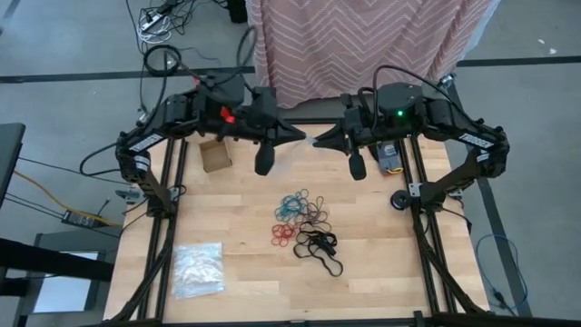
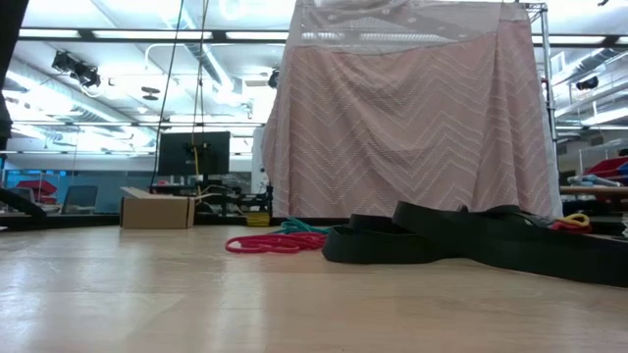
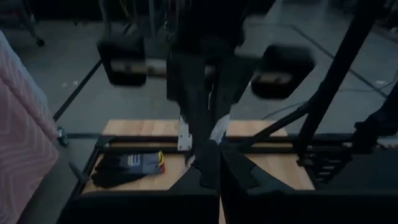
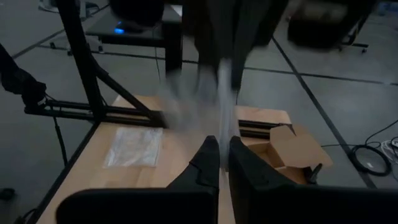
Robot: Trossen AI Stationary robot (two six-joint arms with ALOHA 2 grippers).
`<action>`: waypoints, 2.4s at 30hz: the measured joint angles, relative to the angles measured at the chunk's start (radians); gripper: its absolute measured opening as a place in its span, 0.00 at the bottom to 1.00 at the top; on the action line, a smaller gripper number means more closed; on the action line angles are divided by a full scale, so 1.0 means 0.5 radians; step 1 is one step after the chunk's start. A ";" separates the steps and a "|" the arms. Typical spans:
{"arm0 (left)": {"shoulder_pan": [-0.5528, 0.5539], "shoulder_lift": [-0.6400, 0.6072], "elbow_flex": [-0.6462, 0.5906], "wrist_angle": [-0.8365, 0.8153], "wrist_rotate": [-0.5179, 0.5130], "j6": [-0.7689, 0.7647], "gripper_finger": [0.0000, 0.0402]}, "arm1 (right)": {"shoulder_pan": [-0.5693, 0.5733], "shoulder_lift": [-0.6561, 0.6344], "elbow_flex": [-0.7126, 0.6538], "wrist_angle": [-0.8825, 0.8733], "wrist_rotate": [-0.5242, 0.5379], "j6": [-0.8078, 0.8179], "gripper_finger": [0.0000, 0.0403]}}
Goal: Sort rubber bands
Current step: Open the transparent zip bag
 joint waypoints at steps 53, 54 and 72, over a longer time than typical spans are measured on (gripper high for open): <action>0.023 0.007 -0.062 -0.372 -0.416 0.329 0.36 | -0.092 0.090 -0.010 -0.391 0.142 -0.248 0.00; 0.034 0.020 -0.063 -0.404 -0.415 0.303 0.38 | -0.092 0.090 -0.010 -0.359 0.129 -0.248 0.00; 0.110 0.110 0.017 -0.514 -0.295 0.166 0.29 | -0.197 0.118 -0.005 -0.402 -0.119 -0.250 0.00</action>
